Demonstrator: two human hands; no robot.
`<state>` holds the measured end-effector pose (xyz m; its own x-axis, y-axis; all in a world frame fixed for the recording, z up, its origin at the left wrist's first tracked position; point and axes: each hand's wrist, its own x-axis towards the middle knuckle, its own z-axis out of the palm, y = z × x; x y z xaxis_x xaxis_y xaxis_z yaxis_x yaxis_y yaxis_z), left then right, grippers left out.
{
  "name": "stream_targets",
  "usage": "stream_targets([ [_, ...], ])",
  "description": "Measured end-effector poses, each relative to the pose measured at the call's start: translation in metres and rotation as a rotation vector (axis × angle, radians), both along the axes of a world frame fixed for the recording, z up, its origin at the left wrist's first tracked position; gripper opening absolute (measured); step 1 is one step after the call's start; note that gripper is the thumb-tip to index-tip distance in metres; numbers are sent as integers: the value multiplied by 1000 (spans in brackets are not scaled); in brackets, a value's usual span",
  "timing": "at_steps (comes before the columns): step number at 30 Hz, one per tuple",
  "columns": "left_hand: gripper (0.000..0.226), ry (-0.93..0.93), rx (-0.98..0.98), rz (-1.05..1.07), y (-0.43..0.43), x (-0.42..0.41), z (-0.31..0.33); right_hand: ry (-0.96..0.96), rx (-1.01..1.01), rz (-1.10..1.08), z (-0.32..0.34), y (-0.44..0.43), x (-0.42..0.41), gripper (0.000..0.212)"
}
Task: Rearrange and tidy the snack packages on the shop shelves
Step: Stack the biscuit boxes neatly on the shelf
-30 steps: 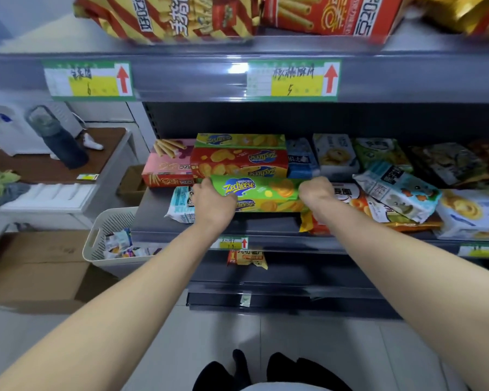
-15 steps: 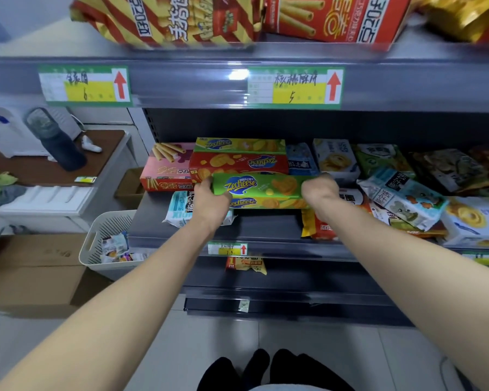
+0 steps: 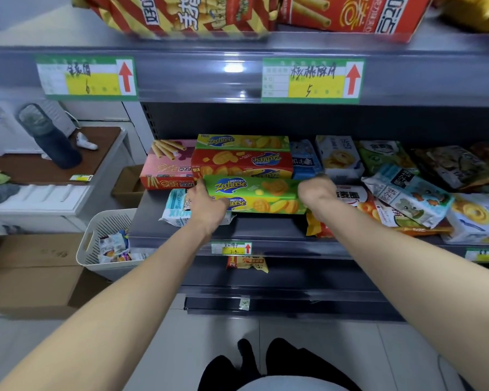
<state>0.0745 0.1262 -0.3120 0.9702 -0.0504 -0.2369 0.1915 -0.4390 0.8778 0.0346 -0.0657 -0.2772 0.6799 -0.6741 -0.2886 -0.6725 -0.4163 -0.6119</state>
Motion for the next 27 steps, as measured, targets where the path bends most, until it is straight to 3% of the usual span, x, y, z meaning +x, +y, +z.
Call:
stream_targets([
  [11,67,-48,-51,162,48,18,-5,-29,108,55,-11,41,15,28],
  [13,69,-45,-61,140,38,12,1,3,47,64,-8,32,14,23],
  [18,69,-11,-82,2,3,-2,-3,78,-49,16,-9,-3,4,40],
  [22,70,34,-42,-5,-5,-2,-11,58,14,-18,-10,-12,2,37],
  [27,48,63,7,23,6,6,-11,-9,82,-11,-20,4,3,31],
])
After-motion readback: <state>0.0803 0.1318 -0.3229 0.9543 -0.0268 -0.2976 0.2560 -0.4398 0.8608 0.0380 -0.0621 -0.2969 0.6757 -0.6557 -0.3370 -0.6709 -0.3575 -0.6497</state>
